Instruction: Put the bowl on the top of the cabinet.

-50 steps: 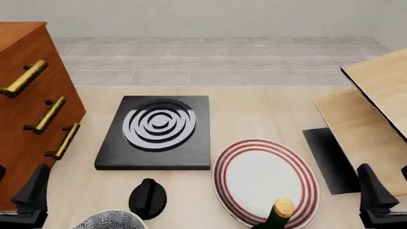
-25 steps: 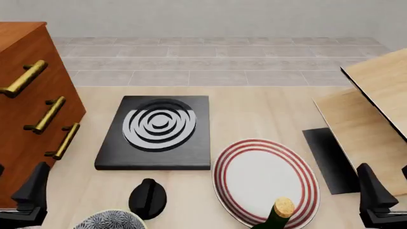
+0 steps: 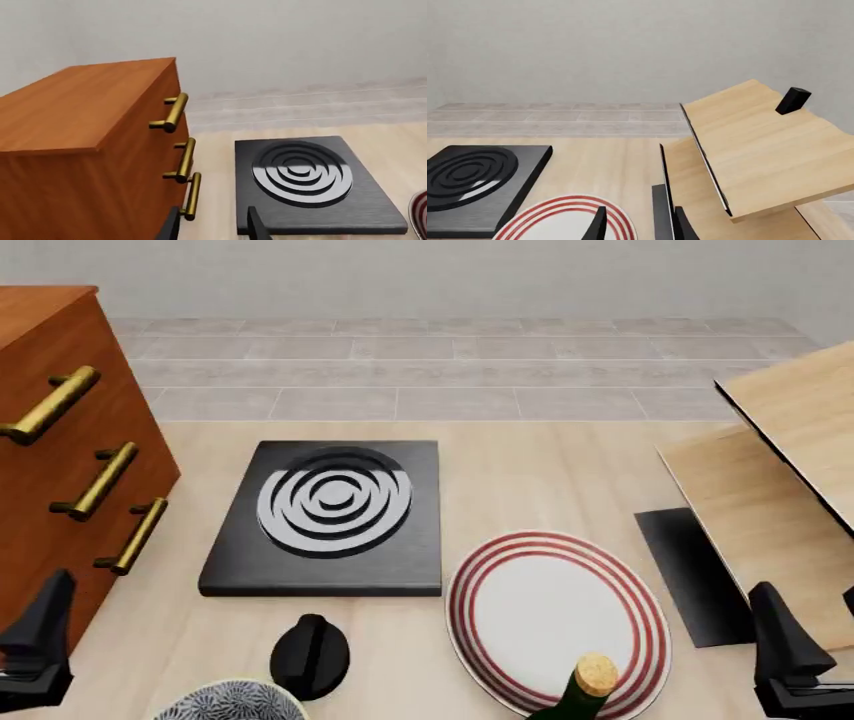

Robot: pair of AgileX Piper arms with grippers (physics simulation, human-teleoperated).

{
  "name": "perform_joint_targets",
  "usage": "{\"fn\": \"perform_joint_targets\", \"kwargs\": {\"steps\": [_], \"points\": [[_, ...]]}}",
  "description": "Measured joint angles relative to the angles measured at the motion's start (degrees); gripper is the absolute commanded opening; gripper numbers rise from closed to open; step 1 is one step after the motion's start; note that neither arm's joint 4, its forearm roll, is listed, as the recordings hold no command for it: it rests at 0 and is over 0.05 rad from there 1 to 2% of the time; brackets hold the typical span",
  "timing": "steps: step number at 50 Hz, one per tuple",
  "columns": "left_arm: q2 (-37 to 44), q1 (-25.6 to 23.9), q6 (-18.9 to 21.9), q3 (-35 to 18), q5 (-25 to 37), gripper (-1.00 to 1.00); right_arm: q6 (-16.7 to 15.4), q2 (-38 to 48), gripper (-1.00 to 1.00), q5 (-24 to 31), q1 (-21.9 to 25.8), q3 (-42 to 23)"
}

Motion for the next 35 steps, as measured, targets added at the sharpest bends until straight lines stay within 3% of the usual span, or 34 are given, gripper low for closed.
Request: {"fn": "perform_joint_targets", "kwargs": {"steps": [14,35], "points": [[-1.08,0.26,2.81,-6.66,12.07,1.00,0.00,0.00,1.00,0.00,0.00,0.00],[3.95,-0.09,2.94,-16.33,25.68,1.00,0.00,0.00,1.00,0.00,0.00,0.00]]}}
